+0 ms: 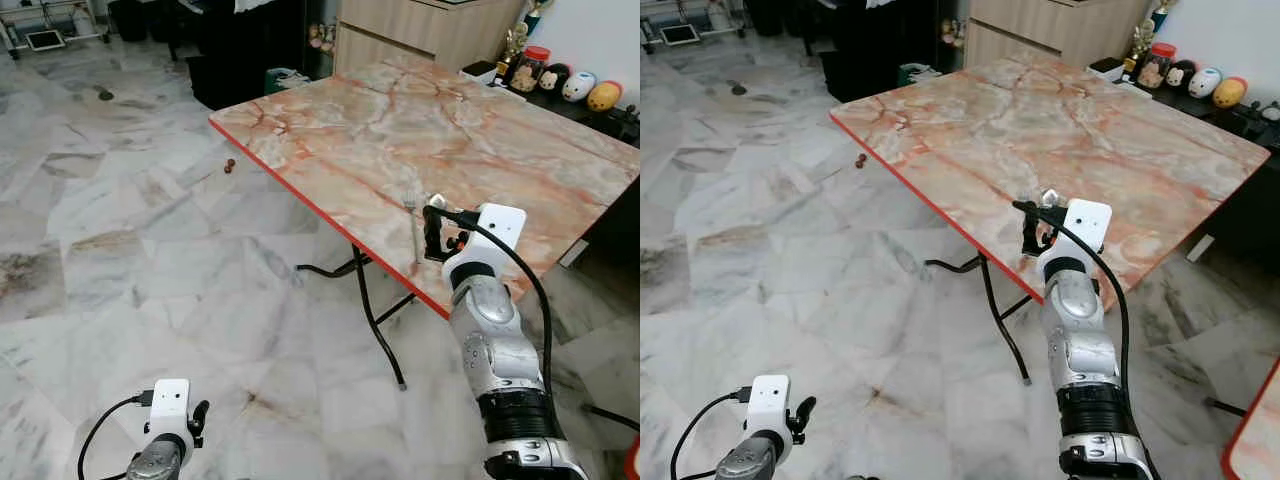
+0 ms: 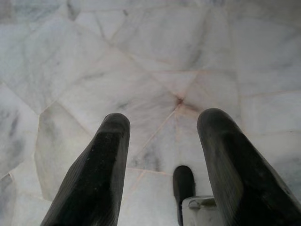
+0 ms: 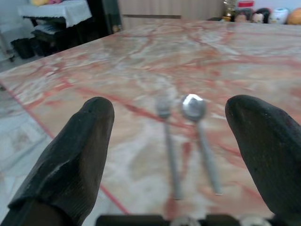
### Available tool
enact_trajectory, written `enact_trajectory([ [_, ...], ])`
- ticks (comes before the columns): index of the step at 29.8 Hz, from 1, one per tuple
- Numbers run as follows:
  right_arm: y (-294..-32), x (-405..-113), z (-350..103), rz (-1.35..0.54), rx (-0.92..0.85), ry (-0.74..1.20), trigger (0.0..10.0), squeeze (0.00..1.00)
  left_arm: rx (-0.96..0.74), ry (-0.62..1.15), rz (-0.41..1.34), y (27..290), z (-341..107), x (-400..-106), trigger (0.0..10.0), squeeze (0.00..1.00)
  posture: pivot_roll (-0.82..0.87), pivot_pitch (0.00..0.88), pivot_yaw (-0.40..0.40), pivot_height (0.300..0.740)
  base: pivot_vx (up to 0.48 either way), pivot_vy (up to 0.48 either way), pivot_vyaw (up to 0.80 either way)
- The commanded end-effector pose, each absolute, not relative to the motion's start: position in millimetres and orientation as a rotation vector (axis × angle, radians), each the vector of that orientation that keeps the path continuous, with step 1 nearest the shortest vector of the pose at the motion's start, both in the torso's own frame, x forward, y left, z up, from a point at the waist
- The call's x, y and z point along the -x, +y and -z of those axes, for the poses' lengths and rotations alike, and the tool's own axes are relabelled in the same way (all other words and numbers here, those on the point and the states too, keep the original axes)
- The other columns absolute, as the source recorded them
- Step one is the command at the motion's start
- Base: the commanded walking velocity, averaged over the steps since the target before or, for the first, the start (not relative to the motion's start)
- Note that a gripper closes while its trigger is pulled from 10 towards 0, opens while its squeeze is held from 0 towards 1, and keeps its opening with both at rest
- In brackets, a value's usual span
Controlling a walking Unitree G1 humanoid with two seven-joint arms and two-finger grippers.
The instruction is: Setting the table
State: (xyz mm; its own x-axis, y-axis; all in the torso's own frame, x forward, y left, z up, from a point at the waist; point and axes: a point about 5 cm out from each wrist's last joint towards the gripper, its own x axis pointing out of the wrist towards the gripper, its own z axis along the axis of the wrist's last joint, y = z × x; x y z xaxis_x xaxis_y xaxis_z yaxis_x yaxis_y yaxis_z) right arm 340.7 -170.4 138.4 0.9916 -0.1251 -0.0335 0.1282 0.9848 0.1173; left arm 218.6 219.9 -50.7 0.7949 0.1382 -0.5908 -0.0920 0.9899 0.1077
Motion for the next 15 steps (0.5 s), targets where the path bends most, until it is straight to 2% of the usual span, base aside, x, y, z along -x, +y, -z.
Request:
enact_trajectory([
  [1, -165.1, -344.6, -144.6, 0.112, -0.111, 0.008, 10.0, 0.00, -0.072, 0.649, -0.123, 219.8, 51.4, -218.0, 10.0, 0.00, 0.00, 0.000, -0.064, 0.740, 0.000, 0.352, 0.00],
  [7, -164.7, -344.6, -144.9, 0.111, -0.111, 0.007, 10.0, 0.00, -0.071, 0.647, -0.122, 219.3, 51.3, -218.4, 10.0, 0.00, 0.00, 0.000, -0.064, 0.740, 0.000, 0.352, 0.00],
  [15, -164.3, -345.3, -145.6, 0.110, -0.110, 0.003, 10.0, 0.00, -0.072, 0.630, -0.109, 216.6, 49.8, -220.6, 10.0, 0.00, 0.00, 0.000, -0.063, 0.740, 0.000, 0.000, 0.00],
])
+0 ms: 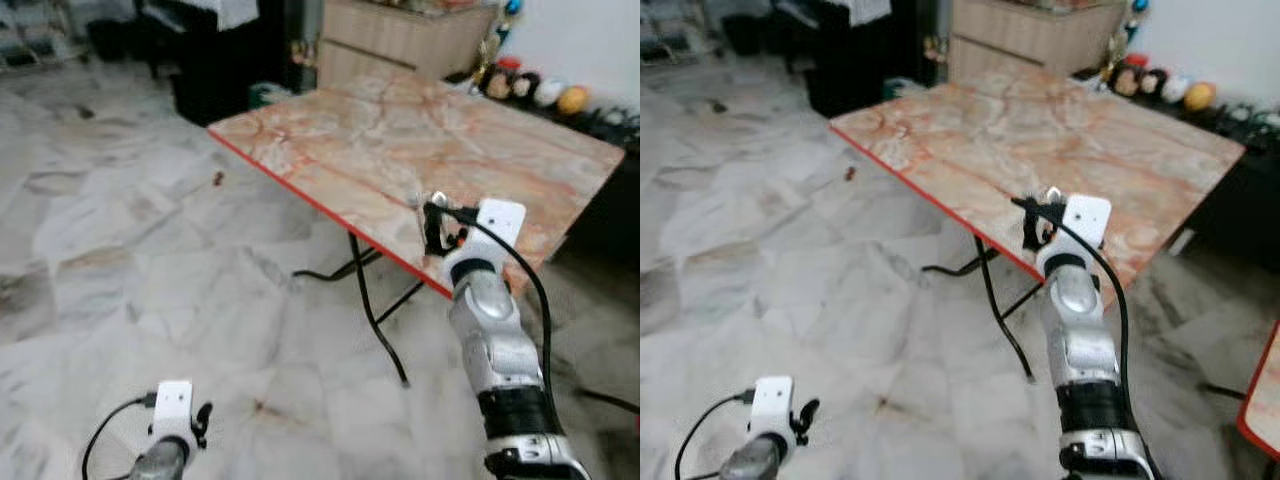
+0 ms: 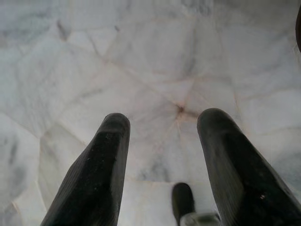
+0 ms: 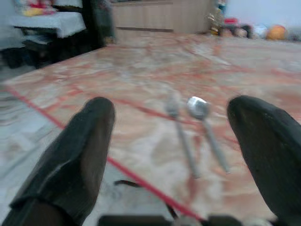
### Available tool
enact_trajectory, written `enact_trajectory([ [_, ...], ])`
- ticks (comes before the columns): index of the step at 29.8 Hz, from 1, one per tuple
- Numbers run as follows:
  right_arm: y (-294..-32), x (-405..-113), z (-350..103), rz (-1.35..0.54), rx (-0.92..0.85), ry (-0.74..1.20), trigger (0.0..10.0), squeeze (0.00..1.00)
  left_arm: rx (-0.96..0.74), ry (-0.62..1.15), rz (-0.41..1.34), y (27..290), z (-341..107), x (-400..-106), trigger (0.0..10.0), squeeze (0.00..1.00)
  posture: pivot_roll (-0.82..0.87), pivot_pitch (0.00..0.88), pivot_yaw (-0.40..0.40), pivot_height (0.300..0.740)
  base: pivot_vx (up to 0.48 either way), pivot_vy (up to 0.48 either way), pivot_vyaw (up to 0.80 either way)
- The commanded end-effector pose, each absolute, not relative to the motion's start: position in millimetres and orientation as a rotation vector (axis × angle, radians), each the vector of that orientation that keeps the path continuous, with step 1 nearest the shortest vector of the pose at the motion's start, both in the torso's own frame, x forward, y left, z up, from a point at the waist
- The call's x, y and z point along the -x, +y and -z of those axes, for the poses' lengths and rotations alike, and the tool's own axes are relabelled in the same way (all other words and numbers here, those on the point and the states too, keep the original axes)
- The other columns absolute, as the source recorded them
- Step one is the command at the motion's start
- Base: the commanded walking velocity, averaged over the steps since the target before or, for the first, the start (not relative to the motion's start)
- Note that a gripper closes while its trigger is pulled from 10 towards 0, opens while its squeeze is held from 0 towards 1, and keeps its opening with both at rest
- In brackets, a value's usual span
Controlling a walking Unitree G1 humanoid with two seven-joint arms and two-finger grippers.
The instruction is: Setting the table
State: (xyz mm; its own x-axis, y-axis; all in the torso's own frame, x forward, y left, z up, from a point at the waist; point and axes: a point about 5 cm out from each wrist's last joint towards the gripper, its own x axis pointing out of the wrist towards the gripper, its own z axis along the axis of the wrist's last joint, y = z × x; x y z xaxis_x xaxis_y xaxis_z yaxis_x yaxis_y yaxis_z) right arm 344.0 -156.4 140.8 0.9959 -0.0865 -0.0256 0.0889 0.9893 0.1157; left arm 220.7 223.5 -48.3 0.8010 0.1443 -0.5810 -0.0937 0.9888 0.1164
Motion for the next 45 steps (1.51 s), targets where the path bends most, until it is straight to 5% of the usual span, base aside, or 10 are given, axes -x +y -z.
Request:
enact_trajectory([
  [1, -164, -345, -146, 0.111, -0.112, 0.000, 10.0, 0.00, -0.072, 0.626, -0.105, 216, 49, -221, 10.0, 0.00, 0.00, 0.000, -0.063, 0.740, 0.000, 0.000, 0.00],
  [16, -159, -346, -150, 0.072, -0.098, -0.026, 10.0, 0.00, -0.072, 0.646, -0.107, 216, 51, -221, 10.0, 0.00, 0.00, 0.000, -0.063, 0.740, 0.000, 0.000, 0.00],
  [45, -153, -346, -150, 0.038, -0.120, -0.023, 10.0, 0.00, -0.066, 0.658, -0.108, 216, 52, -220, 10.0, 0.00, 0.00, 0.000, -0.063, 0.740, 0.283, 0.000, 0.13],
])
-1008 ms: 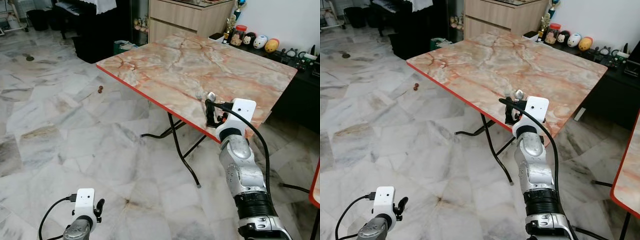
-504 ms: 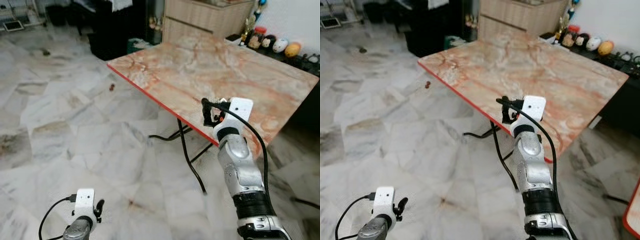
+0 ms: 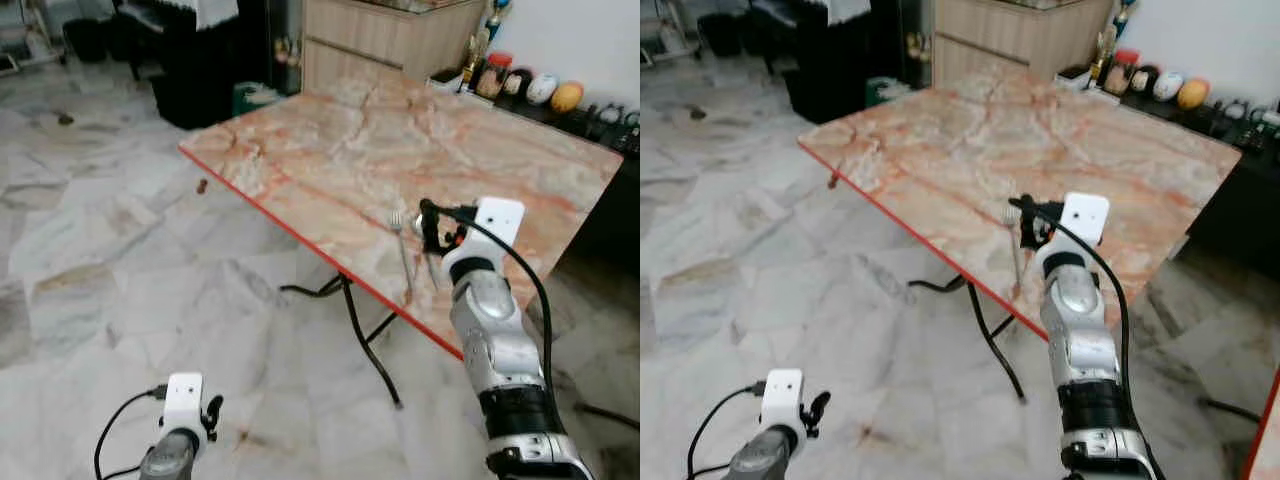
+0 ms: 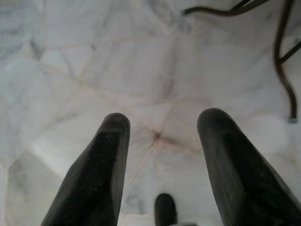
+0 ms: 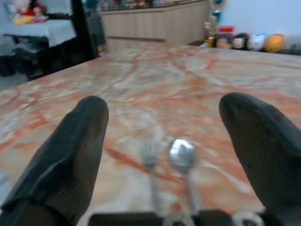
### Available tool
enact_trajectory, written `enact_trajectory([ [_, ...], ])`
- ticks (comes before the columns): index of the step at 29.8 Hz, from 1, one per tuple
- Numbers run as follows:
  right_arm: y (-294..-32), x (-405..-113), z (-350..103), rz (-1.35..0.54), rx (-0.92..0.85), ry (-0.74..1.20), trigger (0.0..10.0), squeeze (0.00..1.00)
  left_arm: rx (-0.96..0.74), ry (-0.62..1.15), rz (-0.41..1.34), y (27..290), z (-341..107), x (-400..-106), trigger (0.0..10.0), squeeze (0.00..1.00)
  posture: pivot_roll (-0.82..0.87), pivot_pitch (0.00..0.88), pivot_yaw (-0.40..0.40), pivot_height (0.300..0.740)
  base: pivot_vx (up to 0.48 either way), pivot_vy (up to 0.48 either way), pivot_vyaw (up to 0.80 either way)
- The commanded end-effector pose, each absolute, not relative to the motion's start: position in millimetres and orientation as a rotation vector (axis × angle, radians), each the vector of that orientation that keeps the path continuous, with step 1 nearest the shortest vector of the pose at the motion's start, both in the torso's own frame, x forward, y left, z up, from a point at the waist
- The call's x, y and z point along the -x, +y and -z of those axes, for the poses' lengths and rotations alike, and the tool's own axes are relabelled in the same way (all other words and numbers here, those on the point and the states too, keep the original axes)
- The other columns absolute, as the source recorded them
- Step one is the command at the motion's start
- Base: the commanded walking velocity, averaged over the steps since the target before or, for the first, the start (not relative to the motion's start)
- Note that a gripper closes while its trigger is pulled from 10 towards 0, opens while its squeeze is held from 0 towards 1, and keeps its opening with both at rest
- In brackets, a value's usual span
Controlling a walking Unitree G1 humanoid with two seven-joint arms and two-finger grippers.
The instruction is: Setting the table
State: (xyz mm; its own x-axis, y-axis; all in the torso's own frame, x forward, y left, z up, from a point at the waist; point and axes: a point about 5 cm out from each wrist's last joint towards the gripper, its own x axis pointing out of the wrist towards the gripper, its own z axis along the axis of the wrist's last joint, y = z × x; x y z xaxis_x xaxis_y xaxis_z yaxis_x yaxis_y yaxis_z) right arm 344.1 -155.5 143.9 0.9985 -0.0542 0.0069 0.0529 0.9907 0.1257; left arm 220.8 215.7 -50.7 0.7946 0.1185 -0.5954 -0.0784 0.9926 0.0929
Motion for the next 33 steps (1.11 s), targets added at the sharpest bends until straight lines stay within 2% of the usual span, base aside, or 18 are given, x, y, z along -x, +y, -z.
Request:
enact_trajectory([
  [1, -153, -346, -150, 0.038, -0.120, -0.020, 10.0, 0.00, -0.066, 0.658, -0.108, 216, 52, -220, 10.0, 0.00, 0.00, 0.000, -0.063, 0.740, 0.289, 0.000, 0.00],
  [6, -150, -346, -147, 0.016, -0.101, 0.009, 10.0, 0.00, -0.065, 0.658, -0.107, 216, 52, -220, 10.0, 0.00, -0.01, 0.000, -0.060, 0.740, 0.289, 0.000, 0.00],
  [11, -144, -342, -124, -0.048, -0.045, 0.154, 10.0, 0.00, -0.064, 0.662, -0.103, 215, 52, -221, 10.0, 0.00, -0.01, 0.000, -0.056, 0.740, 0.288, 0.000, 0.00],
  [21, -141, -339, -115, -0.079, -0.019, 0.217, 10.0, 0.00, -0.066, 0.664, -0.097, 214, 52, -221, 10.0, 0.00, -0.01, 0.000, -0.056, 0.740, 0.288, 0.000, 0.00],
  [33, -134, -329, -86, -0.136, -0.017, 0.399, 10.0, 0.00, -0.065, 0.660, -0.093, 213, 52, -222, 10.0, 0.00, -0.01, 0.000, -0.059, 0.740, 0.000, 0.000, 0.00],
])
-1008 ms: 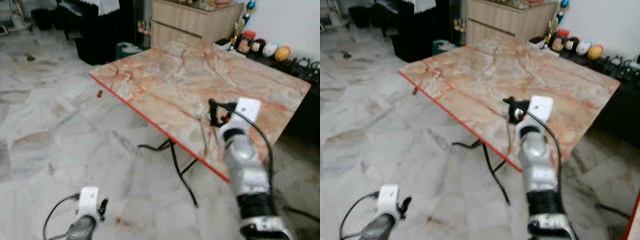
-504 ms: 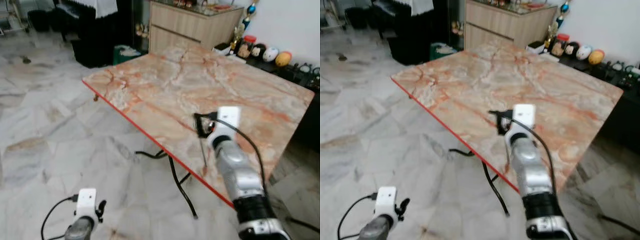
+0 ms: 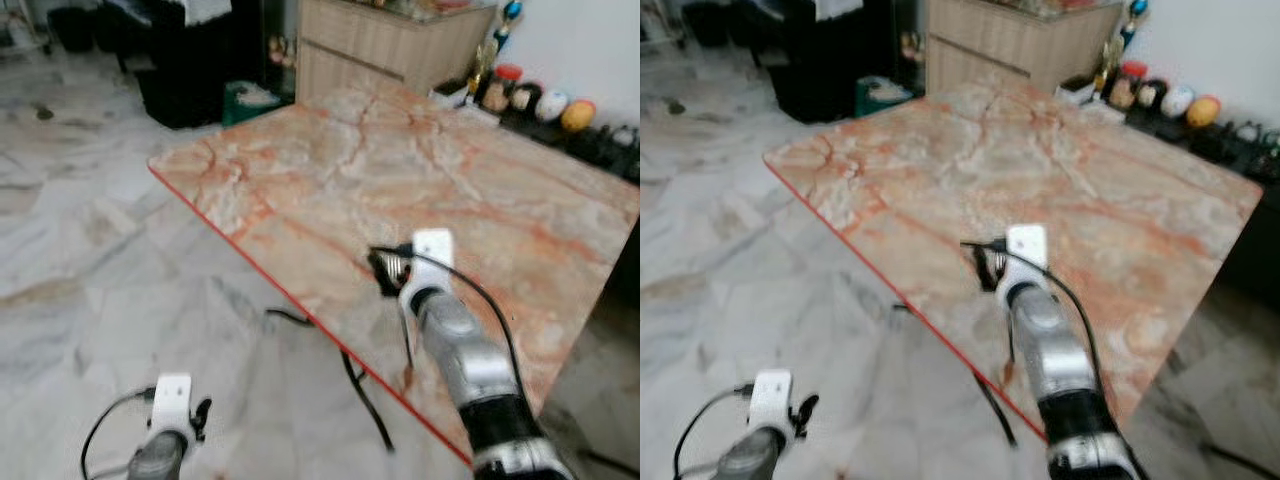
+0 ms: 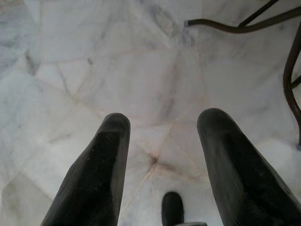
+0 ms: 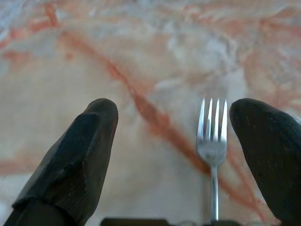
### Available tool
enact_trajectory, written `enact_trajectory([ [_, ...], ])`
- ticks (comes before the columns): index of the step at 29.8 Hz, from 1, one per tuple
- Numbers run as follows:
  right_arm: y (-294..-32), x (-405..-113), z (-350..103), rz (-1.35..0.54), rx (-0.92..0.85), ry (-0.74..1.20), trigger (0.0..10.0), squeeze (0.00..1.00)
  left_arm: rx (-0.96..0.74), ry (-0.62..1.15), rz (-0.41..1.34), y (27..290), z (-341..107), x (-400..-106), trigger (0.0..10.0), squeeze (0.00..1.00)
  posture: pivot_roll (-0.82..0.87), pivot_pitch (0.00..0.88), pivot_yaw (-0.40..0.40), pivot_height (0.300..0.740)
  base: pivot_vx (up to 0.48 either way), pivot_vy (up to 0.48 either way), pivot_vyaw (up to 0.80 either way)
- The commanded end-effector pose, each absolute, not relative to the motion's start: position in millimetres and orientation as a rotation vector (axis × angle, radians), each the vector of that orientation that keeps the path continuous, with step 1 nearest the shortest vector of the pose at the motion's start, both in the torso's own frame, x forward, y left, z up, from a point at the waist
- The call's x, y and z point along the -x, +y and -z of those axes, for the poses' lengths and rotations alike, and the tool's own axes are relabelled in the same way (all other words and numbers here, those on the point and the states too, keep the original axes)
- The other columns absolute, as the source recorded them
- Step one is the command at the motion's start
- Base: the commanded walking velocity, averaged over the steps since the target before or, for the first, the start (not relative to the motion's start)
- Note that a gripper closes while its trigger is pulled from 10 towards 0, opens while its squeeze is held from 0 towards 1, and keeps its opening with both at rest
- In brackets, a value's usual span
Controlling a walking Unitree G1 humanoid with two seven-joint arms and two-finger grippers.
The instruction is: Setting the table
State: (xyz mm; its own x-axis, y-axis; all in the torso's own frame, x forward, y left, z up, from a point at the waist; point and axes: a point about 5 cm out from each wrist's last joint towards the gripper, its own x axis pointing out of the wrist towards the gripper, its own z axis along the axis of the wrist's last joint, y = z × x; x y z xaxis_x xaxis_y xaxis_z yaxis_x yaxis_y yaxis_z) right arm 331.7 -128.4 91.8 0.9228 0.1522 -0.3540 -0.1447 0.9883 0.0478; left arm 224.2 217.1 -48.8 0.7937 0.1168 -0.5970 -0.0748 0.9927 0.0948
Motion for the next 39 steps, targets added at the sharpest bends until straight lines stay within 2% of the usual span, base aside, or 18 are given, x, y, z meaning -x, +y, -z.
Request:
enact_trajectory([
  [1, -134, -329, -85, -0.134, -0.021, 0.406, 10.0, 0.00, -0.065, 0.661, -0.093, 213, 52, -222, 10.0, 0.00, -0.01, 0.000, -0.059, 0.740, 0.000, 0.000, 0.00],
  [7, -134, -329, -77, -0.104, -0.037, 0.433, 10.0, 0.00, -0.066, 0.660, -0.089, 212, 52, -222, 10.0, 0.00, -0.01, 0.000, -0.059, 0.740, 0.000, 0.000, 0.00],
  [8, -134, -329, -75, -0.099, -0.040, 0.438, 10.0, 1.00, -0.066, 0.660, -0.089, 212, 52, -222, 10.0, 0.00, -0.01, 0.000, -0.059, 0.740, 0.000, 0.000, 0.00],
  [12, -129, -330, -71, -0.102, -0.070, 0.462, 10.0, 1.00, -0.066, 0.658, -0.091, 212, 51, -223, 10.0, 0.00, -0.01, 0.000, -0.061, 0.740, 0.000, 0.000, 0.00],
  [13, -126, -329, -69, -0.117, -0.079, 0.475, 10.0, 0.55, -0.066, 0.658, -0.092, 212, 51, -223, 10.0, 0.00, -0.01, 0.000, -0.060, 0.740, 0.000, 0.000, 0.00],
  [14, -123, -328, -66, -0.141, -0.084, 0.496, 10.0, 0.00, -0.067, 0.658, -0.094, 212, 51, -223, 10.0, 0.00, -0.01, 0.000, -0.060, 0.740, 0.000, 0.000, 0.00],
  [33, -125, -334, -64, -0.106, -0.051, 0.475, 10.0, 0.00, -0.062, 0.648, -0.097, 212, 50, -224, 10.0, 0.00, -0.01, 0.000, -0.058, 0.740, 0.000, 0.000, 0.00],
  [34, -127, -335, -64, -0.097, -0.034, 0.471, 2.7, 0.00, -0.062, 0.648, -0.098, 212, 50, -225, 10.0, 0.00, -0.01, 0.000, -0.057, 0.740, 0.000, 0.000, 0.00],
  [35, -126, -335, -64, -0.099, -0.027, 0.470, 0.0, 0.00, -0.063, 0.648, -0.098, 212, 50, -225, 10.0, 0.00, -0.01, 0.000, -0.056, 0.740, 0.000, 0.000, 0.00],
  [37, -127, -336, -64, -0.091, -0.023, 0.469, 0.0, 0.00, -0.063, 0.648, -0.099, 212, 50, -225, 10.0, 0.00, -0.01, 0.000, -0.056, 0.740, 0.000, 0.000, 0.00],
  [38, -127, -336, -64, -0.088, -0.021, 0.470, 4.0, 0.00, -0.063, 0.648, -0.099, 212, 50, -225, 10.0, 0.00, -0.01, 0.000, -0.056, 0.740, 0.000, 0.000, 0.00],
  [39, -127, -336, -63, -0.087, -0.019, 0.471, 5.4, 0.00, -0.063, 0.648, -0.099, 212, 50, -225, 10.0, 0.00, -0.01, 0.000, -0.056, 0.740, 0.000, 0.000, 0.00],
])
